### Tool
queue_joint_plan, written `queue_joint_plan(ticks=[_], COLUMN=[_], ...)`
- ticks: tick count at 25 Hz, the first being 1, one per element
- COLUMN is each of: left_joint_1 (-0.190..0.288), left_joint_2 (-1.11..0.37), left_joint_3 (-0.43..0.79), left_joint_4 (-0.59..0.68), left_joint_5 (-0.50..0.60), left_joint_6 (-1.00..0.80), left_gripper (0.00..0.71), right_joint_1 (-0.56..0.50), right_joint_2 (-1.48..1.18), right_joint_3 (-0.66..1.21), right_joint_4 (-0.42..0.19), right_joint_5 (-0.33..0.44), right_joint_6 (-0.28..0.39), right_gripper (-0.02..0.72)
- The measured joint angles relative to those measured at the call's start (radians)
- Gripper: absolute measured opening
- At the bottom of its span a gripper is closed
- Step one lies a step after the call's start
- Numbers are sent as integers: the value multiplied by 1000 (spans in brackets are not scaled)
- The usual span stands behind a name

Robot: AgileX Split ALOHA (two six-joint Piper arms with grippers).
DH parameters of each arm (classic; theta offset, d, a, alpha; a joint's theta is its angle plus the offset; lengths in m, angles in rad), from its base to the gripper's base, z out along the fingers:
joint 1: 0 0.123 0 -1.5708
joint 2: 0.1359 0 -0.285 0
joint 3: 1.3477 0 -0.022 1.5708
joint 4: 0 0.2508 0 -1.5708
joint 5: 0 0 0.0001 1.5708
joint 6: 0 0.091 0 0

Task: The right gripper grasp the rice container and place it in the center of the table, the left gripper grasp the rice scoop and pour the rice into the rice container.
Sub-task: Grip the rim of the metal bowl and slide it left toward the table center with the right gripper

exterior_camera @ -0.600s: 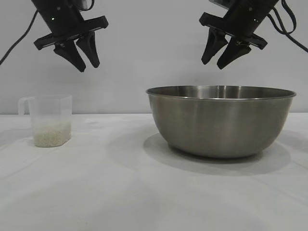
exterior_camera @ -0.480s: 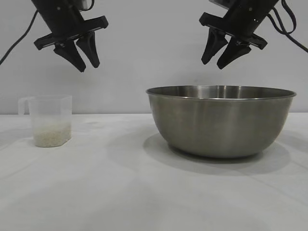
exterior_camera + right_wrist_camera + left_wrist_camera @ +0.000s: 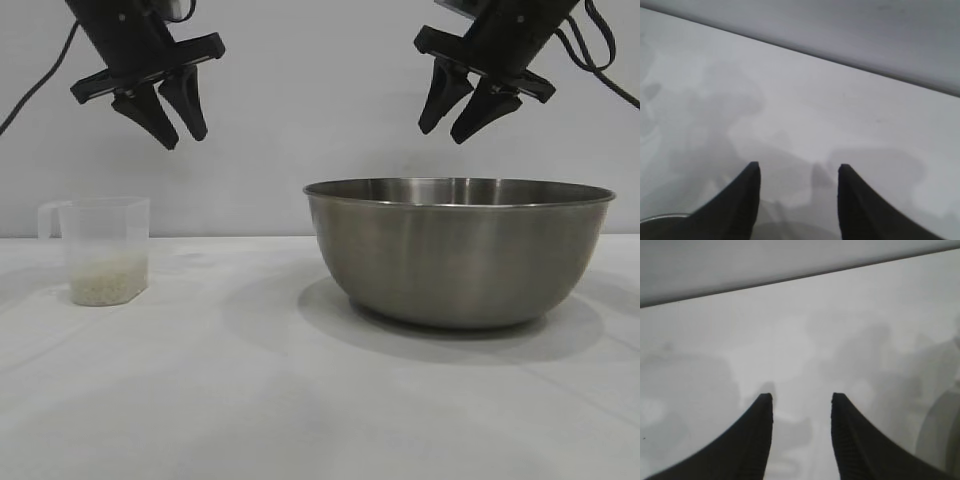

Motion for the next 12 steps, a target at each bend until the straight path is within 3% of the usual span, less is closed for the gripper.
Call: queue_joint_plan(ticks=[4,8,12], left_joint_1=[0,0,0], left_joint_2=[0,0,0], left_joint_3=[0,0,0], left_joint_4=[-2,-4,-9], left_joint_5=[6,15,16], left_joint_6=[0,-2,-2], left_gripper=[232,232,232], right_joint_1=[-16,-33,-41], right_joint_2=[-51,-77,-91], right_joint_3=[0,0,13], right_joint_4=[-75,-244,-356], right_joint_5=[138,313,340], right_joint_6=[73,169,272], right_gripper=[300,300,300])
